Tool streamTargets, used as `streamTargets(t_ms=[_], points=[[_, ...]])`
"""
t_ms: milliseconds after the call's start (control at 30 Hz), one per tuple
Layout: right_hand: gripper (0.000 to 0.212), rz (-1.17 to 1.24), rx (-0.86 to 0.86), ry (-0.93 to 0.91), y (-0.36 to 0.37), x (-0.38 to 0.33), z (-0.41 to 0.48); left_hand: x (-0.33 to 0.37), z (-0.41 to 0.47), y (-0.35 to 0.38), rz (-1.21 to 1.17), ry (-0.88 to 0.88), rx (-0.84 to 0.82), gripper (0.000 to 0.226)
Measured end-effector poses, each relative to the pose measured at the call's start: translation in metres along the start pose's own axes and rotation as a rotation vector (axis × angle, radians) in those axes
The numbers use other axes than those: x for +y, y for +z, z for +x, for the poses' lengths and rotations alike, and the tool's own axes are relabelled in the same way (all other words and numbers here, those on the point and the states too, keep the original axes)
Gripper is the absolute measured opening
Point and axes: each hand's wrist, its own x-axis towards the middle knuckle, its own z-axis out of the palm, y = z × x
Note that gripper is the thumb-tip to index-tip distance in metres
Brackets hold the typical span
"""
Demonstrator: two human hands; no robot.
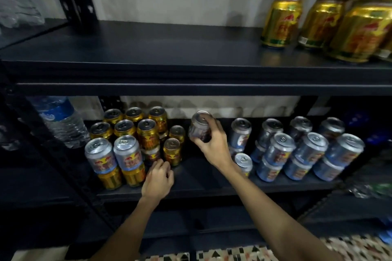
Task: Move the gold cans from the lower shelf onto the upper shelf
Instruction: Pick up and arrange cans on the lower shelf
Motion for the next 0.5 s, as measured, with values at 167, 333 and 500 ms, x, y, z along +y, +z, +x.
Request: streamTargets(t_ms=[167,333,500], points=[[0.066,-0.054,0.067,0.040,-0.048,0.012,-0.045,-0.001,-0.002,0.002,-0.016,0.017,0.004,0.013],[0.074,-0.073,0.171,0.061,-0.092,0.026,-0.076,0.000,-0.001,0.004,-0.029,-0.008,-0.005,0.012],[0.074,-0.102,0.186,0.150,-0.105,0.032,-0.088,0.001,-0.001,0.002,-0.021,0.009,-0.005,0.016]])
